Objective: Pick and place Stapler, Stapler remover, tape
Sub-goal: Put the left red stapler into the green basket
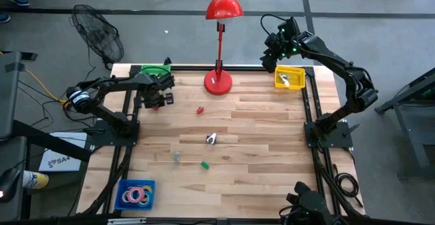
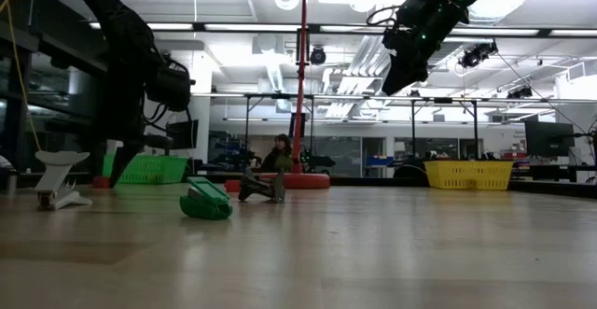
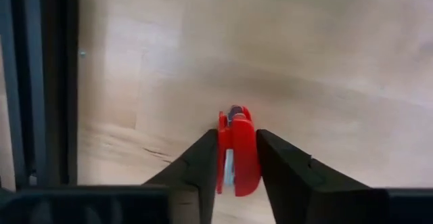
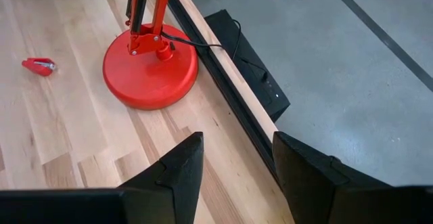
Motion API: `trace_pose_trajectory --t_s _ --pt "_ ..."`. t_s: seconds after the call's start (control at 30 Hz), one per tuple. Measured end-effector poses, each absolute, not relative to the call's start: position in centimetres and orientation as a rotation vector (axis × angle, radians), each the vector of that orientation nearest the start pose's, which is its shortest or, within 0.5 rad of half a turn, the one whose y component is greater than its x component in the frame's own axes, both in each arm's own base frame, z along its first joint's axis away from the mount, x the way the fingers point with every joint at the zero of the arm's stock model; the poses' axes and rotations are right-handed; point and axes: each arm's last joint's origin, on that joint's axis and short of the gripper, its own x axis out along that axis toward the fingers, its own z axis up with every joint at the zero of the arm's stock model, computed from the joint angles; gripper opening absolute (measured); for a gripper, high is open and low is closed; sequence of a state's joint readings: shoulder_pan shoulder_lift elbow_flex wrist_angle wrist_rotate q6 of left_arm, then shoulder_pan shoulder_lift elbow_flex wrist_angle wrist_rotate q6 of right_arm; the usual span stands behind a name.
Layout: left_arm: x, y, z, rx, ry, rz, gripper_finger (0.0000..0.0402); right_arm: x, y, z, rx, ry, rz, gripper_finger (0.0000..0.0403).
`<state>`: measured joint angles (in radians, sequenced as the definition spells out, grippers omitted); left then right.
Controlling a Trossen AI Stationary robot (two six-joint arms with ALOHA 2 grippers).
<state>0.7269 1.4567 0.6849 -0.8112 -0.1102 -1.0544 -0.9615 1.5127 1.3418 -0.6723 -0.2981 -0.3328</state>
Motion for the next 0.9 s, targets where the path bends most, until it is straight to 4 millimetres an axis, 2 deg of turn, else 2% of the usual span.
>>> trace_pose_trajectory --t_s 0.2,0.43,0.9 --pt "15.3 14.0 14.2 -1.212 1.141 1.383 0.0054 19.0 -25.7 31.3 0.196 0.779 -0.495 0.0169" --pt "16.0 14.4 14.9 -1.168 1.169 1.254 0.0063 19.0 -25.7 31.3 0.196 0.779 -0.495 0.0169" --pt "18.7 16.9 19.6 -0.951 1.085 1.071 0.0059 19.1 -25.5 31.4 0.278 0.735 -0.449 0.0169"
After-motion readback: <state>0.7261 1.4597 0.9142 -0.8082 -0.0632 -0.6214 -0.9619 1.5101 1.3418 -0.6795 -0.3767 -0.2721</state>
